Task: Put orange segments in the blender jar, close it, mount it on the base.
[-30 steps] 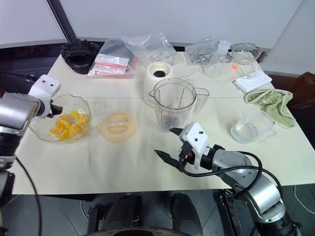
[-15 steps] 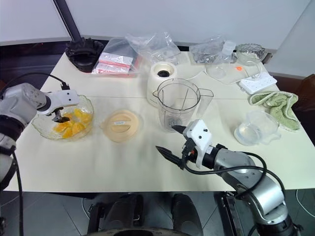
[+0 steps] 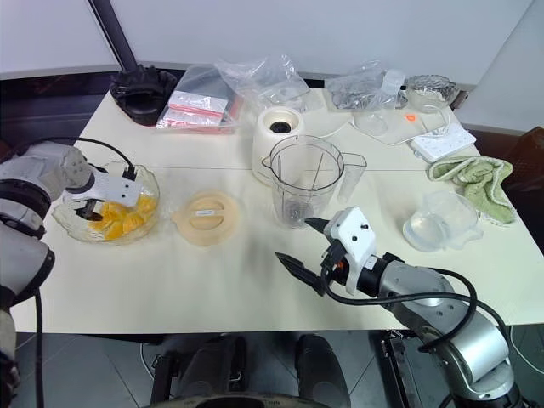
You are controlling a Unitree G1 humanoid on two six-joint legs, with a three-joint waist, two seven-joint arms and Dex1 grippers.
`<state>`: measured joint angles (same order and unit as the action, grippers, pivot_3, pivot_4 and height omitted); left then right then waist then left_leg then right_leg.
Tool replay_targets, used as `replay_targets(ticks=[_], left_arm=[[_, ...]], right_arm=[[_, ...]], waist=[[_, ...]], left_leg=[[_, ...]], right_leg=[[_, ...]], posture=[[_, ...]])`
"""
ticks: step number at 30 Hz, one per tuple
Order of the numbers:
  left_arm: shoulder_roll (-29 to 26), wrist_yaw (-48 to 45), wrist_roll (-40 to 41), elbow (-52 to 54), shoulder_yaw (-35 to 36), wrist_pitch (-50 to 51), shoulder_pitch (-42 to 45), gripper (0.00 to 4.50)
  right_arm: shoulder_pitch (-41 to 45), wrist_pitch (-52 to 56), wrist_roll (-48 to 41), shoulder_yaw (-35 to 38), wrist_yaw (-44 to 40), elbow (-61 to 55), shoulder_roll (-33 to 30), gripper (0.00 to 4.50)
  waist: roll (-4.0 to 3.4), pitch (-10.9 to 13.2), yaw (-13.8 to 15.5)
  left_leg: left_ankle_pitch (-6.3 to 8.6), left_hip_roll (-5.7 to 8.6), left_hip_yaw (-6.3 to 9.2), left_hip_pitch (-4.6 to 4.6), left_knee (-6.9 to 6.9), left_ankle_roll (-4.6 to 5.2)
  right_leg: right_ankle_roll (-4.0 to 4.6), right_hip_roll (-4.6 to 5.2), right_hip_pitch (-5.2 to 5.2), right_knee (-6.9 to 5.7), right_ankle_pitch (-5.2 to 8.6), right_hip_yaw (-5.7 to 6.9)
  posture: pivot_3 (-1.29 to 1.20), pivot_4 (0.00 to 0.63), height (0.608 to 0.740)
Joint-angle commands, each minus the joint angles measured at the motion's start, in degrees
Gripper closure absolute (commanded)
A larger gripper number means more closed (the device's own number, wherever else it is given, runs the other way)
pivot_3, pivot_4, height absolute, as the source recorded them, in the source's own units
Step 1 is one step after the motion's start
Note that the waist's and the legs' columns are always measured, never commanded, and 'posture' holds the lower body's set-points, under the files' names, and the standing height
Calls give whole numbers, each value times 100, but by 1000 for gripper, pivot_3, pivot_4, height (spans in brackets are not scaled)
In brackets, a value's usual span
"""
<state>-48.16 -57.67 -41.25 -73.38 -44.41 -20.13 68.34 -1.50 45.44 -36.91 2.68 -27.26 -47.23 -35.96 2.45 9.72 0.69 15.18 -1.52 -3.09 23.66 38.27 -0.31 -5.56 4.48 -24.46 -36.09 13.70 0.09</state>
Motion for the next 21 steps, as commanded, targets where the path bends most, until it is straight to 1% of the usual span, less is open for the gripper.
replay_targets(ticks=[1,7,11,19,21], left_arm=[[-51,204,-333,-157,-82,-35,133,210],[88,685,-591,-334,-75,90,-3,210],[264,871,-583,-416,25,219,-16,210],[399,683,-650,-508,41,471,-89,210],[448,602,-566,-533,145,621,-111,210]], right_arm=[[-65,14,-265,357,33,-281,-33,0],[-341,50,-504,608,-26,-424,-225,0],[-227,87,-531,486,146,-443,-175,0],[-200,89,-528,339,273,-492,-190,0],[-196,76,-497,328,301,-483,-183,0]], waist=[[0,0,1],[2,-1,5],[3,-2,2],[3,-2,-1],[3,-2,-3]], left_leg=[[0,-1,0,0,1,0],[0,-4,4,0,3,0],[0,-4,4,0,9,0],[0,-2,4,0,10,0],[0,-2,3,0,11,0]], right_leg=[[-1,0,0,-1,0,0],[-2,1,2,-3,-1,2],[-5,2,4,-5,-3,2],[-7,-2,4,-8,-4,2],[-7,-2,4,-8,-4,2]], posture=[[0,150,740],[0,150,740],[0,150,740],[0,150,740],[0,150,740]])
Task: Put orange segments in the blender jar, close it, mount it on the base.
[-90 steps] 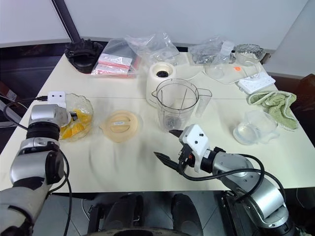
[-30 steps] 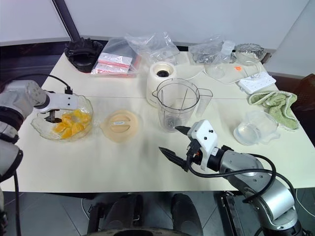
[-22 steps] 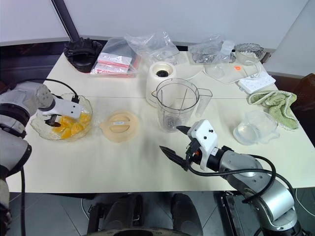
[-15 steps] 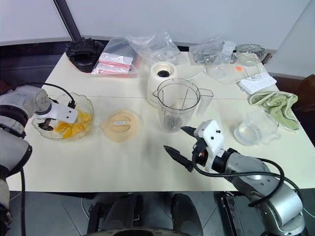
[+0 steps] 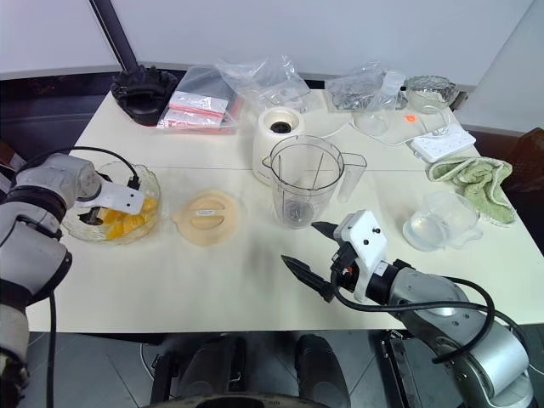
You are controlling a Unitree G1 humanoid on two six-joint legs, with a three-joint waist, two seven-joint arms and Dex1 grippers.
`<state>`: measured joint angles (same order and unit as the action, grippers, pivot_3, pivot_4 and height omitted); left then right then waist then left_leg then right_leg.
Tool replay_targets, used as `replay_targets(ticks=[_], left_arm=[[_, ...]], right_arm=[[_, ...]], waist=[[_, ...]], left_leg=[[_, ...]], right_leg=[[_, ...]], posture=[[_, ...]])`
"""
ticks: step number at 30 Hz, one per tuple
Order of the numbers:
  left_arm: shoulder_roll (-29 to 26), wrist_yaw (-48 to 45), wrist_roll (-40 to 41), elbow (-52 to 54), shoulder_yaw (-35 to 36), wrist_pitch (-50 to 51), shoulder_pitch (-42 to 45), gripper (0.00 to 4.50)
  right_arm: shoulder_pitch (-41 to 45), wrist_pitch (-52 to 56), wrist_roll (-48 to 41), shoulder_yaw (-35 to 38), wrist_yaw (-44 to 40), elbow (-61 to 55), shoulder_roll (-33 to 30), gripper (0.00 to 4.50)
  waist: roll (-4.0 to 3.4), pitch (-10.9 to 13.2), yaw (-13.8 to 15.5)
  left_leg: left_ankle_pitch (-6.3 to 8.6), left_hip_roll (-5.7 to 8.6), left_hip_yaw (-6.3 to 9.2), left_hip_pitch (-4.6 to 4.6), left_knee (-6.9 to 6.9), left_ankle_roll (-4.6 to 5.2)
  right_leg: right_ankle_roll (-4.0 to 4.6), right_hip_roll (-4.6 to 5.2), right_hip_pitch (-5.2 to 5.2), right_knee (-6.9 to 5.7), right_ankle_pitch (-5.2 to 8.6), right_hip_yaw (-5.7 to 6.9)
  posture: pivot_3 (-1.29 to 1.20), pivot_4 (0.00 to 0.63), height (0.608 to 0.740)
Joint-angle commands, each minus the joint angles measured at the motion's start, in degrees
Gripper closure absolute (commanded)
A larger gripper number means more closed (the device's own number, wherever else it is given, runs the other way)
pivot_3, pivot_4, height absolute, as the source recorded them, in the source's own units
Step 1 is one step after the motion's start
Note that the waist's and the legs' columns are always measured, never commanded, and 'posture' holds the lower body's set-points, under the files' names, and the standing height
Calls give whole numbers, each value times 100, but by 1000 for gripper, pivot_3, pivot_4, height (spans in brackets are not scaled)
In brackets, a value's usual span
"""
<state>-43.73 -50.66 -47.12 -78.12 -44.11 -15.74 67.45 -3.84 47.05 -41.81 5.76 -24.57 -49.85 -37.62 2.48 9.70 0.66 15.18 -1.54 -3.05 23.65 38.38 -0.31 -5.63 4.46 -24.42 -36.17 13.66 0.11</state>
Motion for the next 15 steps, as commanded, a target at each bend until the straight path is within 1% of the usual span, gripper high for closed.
replay_targets(ticks=[1,5,10,11,13,14,15], left_arm=[[26,-171,56,-72,157,248,-37,210],[121,-373,237,-100,366,413,-174,210],[240,-263,264,-92,499,545,-346,210],[256,-265,265,-91,526,557,-370,446],[292,-213,272,-91,585,592,-424,1054],[301,-175,266,-92,599,609,-446,1481],[298,-166,259,-90,610,597,-462,2031]], right_arm=[[42,-94,14,8,47,-213,-12,0],[49,-120,70,-39,105,-210,8,0],[129,-110,110,-109,191,-215,22,0],[147,-105,109,-110,203,-216,21,0],[176,-96,104,-101,217,-214,16,0],[177,-97,109,-97,221,-216,12,0],[177,-100,121,-96,227,-215,7,0]], waist=[[0,0,2],[0,-1,2],[-10,-7,-10],[-13,-9,-10],[-22,-14,-7],[-30,-19,-4],[-41,-25,-1]], left_leg=[[0,0,0,0,0,0],[0,-1,1,0,1,0],[0,0,-1,-9,1,0],[0,0,-1,-13,1,0],[0,-1,-1,-17,1,0],[0,-1,-1,-19,1,0],[0,-1,0,-21,1,0]], right_leg=[[0,0,0,0,0,0],[0,0,0,-1,0,0],[0,2,7,-3,0,-1],[0,2,9,-4,0,-1],[0,1,12,-7,0,-2],[0,1,13,-9,0,-2],[0,1,15,-9,0,-1]], posture=[[0,150,740],[0,150,740],[0,150,740],[0,150,740],[0,150,740],[0,150,740],[0,150,740]])
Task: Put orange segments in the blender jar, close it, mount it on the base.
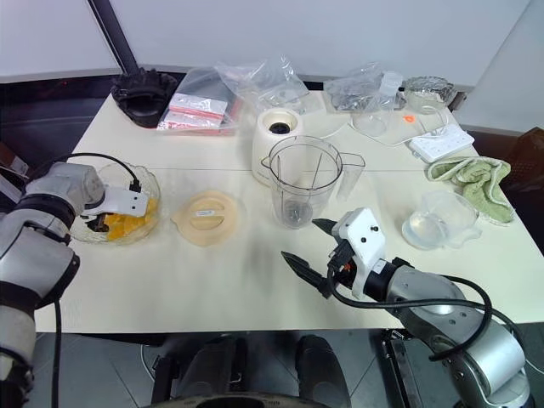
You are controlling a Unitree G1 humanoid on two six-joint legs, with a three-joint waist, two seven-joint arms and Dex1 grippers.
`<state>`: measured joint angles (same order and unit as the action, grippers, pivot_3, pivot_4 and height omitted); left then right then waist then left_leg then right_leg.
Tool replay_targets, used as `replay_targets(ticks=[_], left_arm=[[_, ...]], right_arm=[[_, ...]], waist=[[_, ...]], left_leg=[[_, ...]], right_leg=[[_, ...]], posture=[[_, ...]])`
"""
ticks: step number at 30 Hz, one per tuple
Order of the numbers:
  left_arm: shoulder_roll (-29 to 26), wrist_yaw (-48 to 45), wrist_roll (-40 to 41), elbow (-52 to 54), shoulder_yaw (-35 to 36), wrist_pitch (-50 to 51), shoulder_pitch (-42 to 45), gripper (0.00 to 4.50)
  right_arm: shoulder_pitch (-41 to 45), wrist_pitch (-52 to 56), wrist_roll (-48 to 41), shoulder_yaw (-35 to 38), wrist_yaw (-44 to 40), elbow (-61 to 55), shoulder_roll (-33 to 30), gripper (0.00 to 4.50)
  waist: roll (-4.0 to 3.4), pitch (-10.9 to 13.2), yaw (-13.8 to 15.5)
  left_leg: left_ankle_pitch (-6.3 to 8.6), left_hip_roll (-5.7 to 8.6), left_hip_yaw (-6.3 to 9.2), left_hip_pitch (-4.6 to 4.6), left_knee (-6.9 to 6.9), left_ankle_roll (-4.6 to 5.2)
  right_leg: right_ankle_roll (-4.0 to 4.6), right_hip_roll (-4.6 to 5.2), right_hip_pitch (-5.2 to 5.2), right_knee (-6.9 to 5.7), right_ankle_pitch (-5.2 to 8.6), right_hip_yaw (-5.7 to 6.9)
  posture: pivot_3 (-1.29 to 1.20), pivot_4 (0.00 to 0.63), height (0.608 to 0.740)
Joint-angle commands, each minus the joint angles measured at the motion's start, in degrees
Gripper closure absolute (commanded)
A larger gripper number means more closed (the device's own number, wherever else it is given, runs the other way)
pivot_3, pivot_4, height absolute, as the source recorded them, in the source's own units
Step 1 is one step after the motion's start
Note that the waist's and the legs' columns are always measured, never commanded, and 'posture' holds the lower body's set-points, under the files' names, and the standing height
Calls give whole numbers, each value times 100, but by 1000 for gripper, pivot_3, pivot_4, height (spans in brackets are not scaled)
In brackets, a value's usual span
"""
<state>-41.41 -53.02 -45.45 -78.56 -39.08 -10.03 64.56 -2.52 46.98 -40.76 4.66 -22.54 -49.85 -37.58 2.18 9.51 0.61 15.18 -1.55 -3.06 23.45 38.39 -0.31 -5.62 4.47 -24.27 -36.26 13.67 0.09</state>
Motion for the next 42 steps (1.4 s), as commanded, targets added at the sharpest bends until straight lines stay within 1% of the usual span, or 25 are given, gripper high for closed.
replay_targets(ticks=[1,4,11,15,19,21,24,27,31,35,39,42], left_arm=[[64,83,96,-46,130,40,-183,2458],[57,160,97,-39,188,78,-200,3897],[61,293,96,-31,275,105,-184,3897],[-2,433,140,23,354,113,113,3897],[-81,383,396,160,627,59,549,3897],[-128,195,601,261,838,-11,714,3897],[-263,-227,845,449,1052,-127,785,3897],[-463,-596,1025,699,1187,-180,689,3897],[-885,-1067,1289,1110,1392,-152,349,3897],[-1248,-1580,2005,1478,2020,330,-196,3897],[-1395,-2266,3136,2234,2935,954,-897,3897],[-1470,-2606,3958,2745,3623,1408,-1358,3897]], right_arm=[[51,-97,29,14,31,-213,0,0],[91,-105,45,10,47,-192,4,0],[192,-138,105,-50,20,-102,37,0],[241,-175,180,-123,3,-49,77,0],[255,-240,256,-201,-6,9,106,0],[262,-279,295,-242,-18,46,122,0],[280,-330,340,-280,-62,107,134,0],[295,-382,385,-298,-133,180,142,0],[322,-471,443,-321,-237,304,127,0],[383,-587,492,-138,-367,507,67,0],[408,-681,566,-35,-479,658,20,0],[396,-705,601,-36,-522,672,30,0]], waist=[[-25,-14,4],[-29,-17,13],[-29,-17,13],[-27,-16,12],[2,0,18],[9,-1,17],[8,-1,4],[5,0,-30],[4,1,-66],[4,1,-109],[4,1,-95],[4,1,-98]], left_leg=[[0,0,0,-1,0,0],[-4,2,3,-3,0,6],[-5,-2,4,5,25,8],[-4,-6,4,13,49,9],[-4,-9,10,38,77,10],[-6,-9,14,60,83,14],[-1,-8,11,66,82,24],[3,-8,7,68,79,30],[3,-12,6,70,79,30],[3,-16,7,70,79,30],[2,-14,11,70,80,29],[2,-14,14,70,81,29]], right_leg=[[0,0,1,0,0,0],[1,-3,2,-4,0,1],[2,-2,7,-5,1,0],[4,-2,10,-5,2,0],[12,-2,2,-5,-2,3],[12,-2,-13,-3,-8,6],[8,1,-17,5,-10,6],[-3,0,-21,5,-16,6],[-4,-5,-26,4,-17,6],[3,-5,-25,3,-13,5],[6,0,-25,3,-11,6],[5,0,-24,2,-12,6]], posture=[[0,150,740],[0,150,740],[0,150,740],[0,150,740],[0,150,740],[0,150,740],[0,150,740],[0,150,740],[0,150,740],[0,150,740],[0,150,740],[0,150,740]])
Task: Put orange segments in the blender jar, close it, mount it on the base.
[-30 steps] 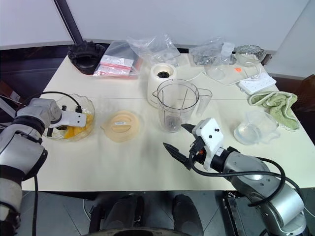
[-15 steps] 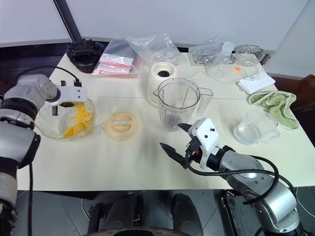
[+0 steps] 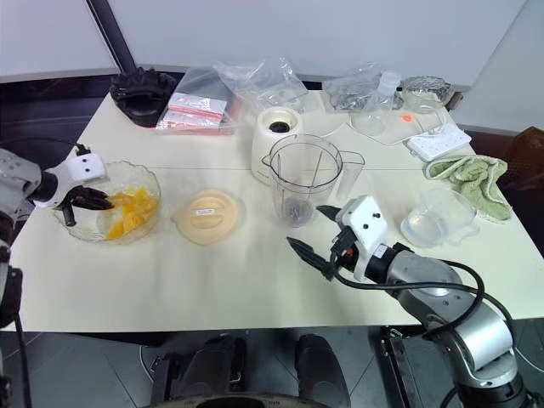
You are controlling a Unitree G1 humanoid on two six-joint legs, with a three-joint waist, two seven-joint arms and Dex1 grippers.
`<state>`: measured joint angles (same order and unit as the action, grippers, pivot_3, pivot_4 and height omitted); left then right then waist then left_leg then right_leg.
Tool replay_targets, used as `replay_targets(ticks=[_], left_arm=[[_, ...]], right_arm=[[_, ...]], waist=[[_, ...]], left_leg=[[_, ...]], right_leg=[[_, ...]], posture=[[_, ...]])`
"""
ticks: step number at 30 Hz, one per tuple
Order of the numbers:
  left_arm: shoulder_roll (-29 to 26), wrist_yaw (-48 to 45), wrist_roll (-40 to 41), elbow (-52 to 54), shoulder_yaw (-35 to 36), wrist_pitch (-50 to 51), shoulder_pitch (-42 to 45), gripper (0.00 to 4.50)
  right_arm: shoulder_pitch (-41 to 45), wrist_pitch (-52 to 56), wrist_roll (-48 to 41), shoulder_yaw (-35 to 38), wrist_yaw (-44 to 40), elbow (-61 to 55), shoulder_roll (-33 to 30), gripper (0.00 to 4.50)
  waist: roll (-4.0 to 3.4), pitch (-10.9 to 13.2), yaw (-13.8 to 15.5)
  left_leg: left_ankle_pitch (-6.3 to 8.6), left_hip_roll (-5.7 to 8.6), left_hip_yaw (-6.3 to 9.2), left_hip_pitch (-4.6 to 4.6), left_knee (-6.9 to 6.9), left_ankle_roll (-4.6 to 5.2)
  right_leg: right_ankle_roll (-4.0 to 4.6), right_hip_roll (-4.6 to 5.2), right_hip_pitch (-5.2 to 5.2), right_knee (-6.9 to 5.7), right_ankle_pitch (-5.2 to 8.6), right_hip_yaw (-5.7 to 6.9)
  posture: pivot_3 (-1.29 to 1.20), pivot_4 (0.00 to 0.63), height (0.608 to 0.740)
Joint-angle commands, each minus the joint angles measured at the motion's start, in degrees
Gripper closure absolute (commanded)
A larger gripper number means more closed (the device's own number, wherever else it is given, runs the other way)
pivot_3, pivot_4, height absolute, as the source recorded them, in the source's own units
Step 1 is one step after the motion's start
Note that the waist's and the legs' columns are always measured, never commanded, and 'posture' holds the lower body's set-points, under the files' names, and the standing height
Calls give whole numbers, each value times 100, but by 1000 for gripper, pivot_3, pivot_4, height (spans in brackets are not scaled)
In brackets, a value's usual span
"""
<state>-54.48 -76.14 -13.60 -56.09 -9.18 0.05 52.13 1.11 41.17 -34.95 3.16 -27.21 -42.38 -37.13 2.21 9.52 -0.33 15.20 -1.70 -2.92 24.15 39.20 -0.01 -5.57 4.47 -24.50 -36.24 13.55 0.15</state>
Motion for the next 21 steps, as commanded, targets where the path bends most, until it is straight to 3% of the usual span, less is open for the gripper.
replay_targets(ticks=[1,5,11,21], left_arm=[[-193,-358,985,593,819,586,-227,3897],[-302,-484,1437,882,1177,1214,-534,3897],[-446,-450,2162,415,1844,2274,-594,3897],[-390,-202,2294,577,1802,2550,-706,3897]], right_arm=[[30,-126,28,105,-53,-83,-3,0],[4,-140,58,74,-41,-106,32,0],[-43,-152,114,20,54,-128,148,0],[-48,-140,187,5,83,-178,279,0]], waist=[[0,0,-12],[0,0,-38],[-1,0,-34],[3,-2,-8]], left_leg=[[0,0,0,-1,0,0],[0,-1,0,-7,0,0],[-1,-3,-7,-13,0,0],[-1,-2,-6,-13,0,-1]], right_leg=[[-1,0,0,-2,0,0],[-6,-3,0,-7,-3,0],[-4,-9,4,-10,-2,-1],[5,-4,5,-8,3,-1]], posture=[[0,150,740],[0,150,740],[0,150,740],[0,150,740]])
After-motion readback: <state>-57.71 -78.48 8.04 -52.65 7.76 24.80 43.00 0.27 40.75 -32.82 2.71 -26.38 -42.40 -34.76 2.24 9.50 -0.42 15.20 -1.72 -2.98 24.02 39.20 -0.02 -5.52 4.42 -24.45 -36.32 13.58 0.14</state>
